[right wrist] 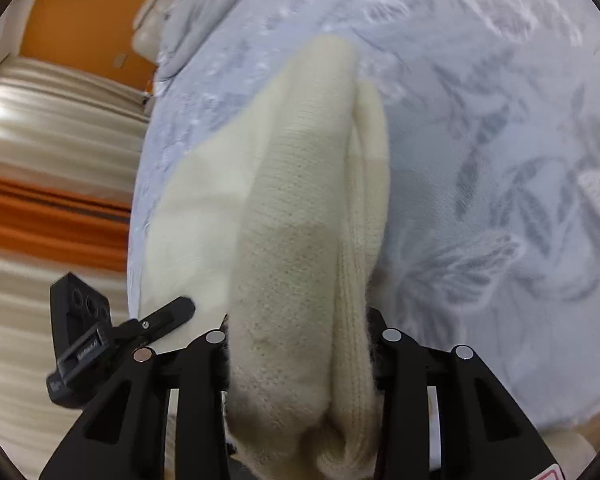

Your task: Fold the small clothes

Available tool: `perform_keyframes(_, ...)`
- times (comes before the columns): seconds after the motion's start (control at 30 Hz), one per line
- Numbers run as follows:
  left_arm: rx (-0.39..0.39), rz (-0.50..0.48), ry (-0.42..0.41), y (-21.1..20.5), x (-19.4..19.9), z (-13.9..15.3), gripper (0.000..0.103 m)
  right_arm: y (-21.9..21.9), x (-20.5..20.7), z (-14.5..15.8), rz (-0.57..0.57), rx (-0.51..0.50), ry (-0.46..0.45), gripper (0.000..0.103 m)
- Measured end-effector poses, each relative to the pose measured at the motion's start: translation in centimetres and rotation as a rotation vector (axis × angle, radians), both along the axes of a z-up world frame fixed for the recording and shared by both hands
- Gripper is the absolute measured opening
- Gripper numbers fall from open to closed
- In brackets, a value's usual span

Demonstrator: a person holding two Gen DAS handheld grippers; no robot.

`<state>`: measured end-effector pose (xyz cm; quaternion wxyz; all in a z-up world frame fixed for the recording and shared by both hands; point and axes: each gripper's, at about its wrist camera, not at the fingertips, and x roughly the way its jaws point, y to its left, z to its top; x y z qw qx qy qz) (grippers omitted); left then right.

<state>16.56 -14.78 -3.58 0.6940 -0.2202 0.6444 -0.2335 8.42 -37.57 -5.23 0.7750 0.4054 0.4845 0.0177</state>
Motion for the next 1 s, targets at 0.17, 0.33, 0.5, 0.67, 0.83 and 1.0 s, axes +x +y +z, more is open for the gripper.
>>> perform_keyframes(0.17, -0.01, -0.071, 0.04, 1.3, -4.7, 2.8, 0.068, 1.4, -6.2, 3.4, -0.001, 0.035, 0.004, 0.035)
perform_keyframes(0.33, -0.011, -0.166, 0.008, 3.6, -11.1, 7.3, 0.068, 4.8, -14.2, 9.3, 0.045, -0.012, -0.039, 0.035)
perform_keyframes(0.5, -0.09, -0.177, -0.124, 7.2, -14.6, 13.4, 0.067, 7.8, -17.8, 16.0, 0.083, -0.11, -0.178, 0.035)
perform_keyframes(0.67, -0.161, -0.127, -0.349, 10.4, -14.6, 22.2, 0.067, 11.1, -17.6, 25.4, 0.144, -0.207, -0.422, 0.035)
perform_keyframes(0.83, -0.2, -0.075, -0.673, 14.1, -13.8, 32.5, 0.067, 14.1, -14.9, 34.5, 0.202, -0.278, -0.711, 0.035)
perform_keyframes(1.0, -0.184, -0.018, -0.864, 16.9, -11.2, 36.3, 0.069, 15.6, -10.1, 35.8, 0.218, -0.253, -0.789, 0.035)
